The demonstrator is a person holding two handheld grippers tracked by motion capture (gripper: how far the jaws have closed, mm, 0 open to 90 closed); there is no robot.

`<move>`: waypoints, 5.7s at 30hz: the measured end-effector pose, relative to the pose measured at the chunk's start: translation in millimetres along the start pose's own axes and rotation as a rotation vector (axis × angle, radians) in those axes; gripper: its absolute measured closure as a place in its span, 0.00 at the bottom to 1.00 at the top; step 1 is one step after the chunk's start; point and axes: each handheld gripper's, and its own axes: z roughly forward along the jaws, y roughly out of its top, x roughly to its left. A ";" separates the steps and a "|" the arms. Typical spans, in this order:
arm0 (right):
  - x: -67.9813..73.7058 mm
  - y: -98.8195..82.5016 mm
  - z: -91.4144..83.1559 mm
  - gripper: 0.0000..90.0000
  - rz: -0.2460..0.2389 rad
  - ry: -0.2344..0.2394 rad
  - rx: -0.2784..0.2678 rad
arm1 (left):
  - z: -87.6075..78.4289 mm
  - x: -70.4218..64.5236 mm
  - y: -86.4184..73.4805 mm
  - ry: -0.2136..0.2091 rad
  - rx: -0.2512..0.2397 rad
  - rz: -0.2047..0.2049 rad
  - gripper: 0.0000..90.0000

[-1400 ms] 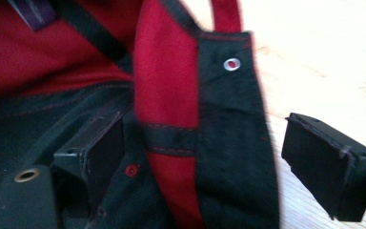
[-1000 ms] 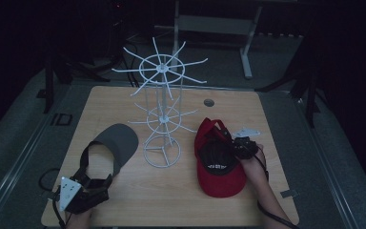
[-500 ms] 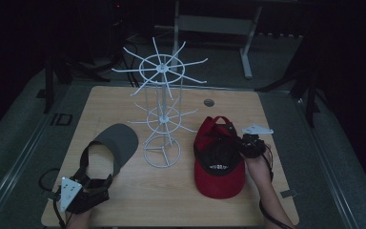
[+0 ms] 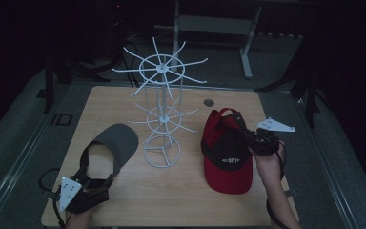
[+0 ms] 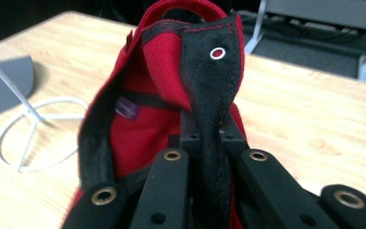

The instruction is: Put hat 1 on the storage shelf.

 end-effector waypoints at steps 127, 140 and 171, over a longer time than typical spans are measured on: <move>57.8 31.0 -147.8 0.95 0.025 0.299 -0.311 | 122.5 -259.3 216.6 -0.644 0.153 0.348 0.95; 58.8 8.9 -142.0 0.93 0.021 0.234 -0.317 | 120.4 -268.7 224.7 -0.599 0.131 0.348 0.97; 41.2 16.9 -162.4 0.51 -0.064 0.382 -0.344 | 117.1 -235.9 232.6 -0.841 0.056 0.361 0.97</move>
